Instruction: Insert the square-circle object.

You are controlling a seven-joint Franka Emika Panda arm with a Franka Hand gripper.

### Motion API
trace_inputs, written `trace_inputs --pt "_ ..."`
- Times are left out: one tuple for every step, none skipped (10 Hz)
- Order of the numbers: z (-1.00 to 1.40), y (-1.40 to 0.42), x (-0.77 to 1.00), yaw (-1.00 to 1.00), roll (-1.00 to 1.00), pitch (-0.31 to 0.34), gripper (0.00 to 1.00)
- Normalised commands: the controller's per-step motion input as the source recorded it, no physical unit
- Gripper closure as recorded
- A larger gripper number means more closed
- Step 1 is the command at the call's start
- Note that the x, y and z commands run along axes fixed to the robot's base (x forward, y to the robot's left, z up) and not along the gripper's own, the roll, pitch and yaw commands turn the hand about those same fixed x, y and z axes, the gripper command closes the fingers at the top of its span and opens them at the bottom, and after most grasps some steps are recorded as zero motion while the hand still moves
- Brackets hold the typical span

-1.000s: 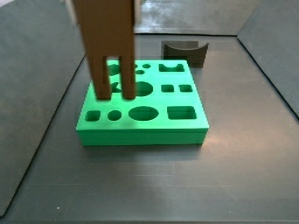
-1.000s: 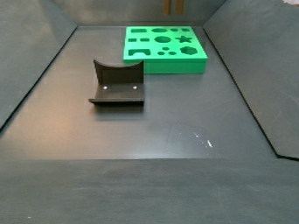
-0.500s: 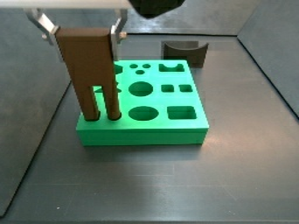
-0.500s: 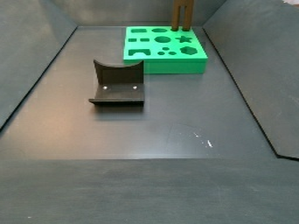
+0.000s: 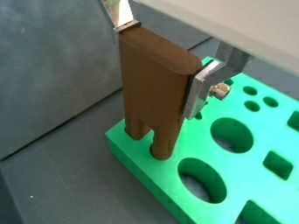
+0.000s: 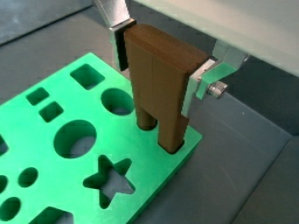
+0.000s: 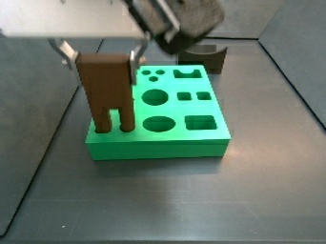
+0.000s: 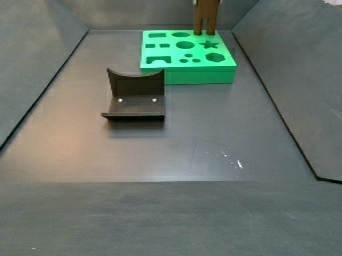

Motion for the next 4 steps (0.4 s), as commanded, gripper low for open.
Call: trace_inputs --pt "-0.48 0.0 0.0 0.0 0.0 -0.054 1.0" --pt "-0.37 0.0 0.0 0.01 0.04 -0.017 1.0" --pt "0.0 0.0 0.0 0.0 -0.02 -0.016 1.0" --pt "0.0 0.0 0.0 0.0 0.0 0.0 1.0"
